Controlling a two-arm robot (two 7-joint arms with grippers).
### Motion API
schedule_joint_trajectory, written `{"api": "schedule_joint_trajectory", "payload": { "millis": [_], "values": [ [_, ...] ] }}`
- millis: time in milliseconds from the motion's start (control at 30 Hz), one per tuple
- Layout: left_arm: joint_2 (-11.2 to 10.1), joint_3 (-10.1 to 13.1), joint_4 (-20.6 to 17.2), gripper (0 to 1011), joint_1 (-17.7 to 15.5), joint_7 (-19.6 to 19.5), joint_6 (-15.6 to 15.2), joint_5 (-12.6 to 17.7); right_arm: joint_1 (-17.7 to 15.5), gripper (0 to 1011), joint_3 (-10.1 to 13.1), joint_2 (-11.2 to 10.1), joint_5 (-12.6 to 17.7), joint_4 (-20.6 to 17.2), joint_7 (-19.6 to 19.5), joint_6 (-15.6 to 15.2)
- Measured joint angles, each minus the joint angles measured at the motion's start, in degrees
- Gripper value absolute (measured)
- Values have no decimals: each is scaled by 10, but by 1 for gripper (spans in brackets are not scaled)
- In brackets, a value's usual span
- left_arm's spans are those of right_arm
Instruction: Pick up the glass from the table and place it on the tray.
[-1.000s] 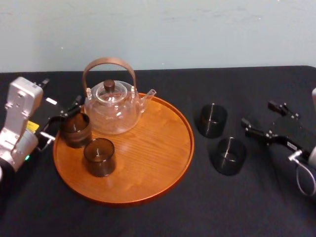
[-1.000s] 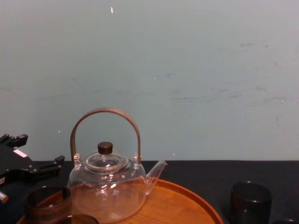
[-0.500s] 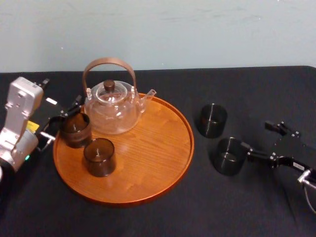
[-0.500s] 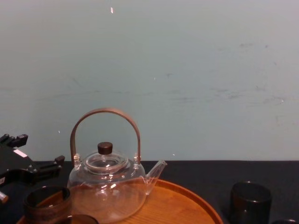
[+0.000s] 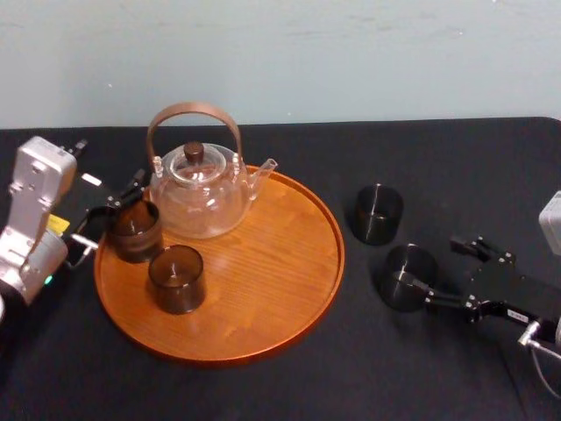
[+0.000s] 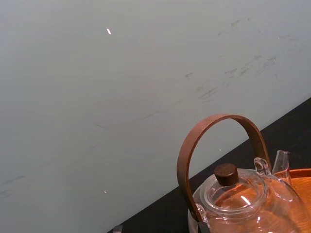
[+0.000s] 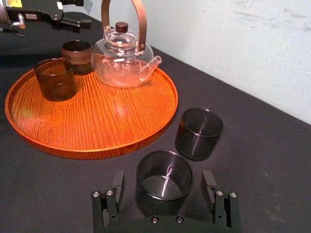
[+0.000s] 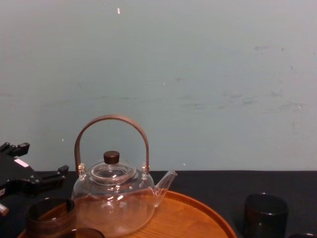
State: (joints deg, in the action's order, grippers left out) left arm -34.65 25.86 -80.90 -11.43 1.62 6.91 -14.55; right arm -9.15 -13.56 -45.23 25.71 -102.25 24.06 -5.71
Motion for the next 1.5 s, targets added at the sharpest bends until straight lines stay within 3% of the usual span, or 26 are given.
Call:
{"api": "schedule_joint_trajectory", "payload": {
  "millis": [633,1500],
  "values": [
    [0,0,0,1001,0,0,0,0,21,1002,-9,30,-12,21,4,-88],
    [0,0,0,1001,0,0,0,0,89,1002,-49,62,-31,71,15,-110]
  ]
}}
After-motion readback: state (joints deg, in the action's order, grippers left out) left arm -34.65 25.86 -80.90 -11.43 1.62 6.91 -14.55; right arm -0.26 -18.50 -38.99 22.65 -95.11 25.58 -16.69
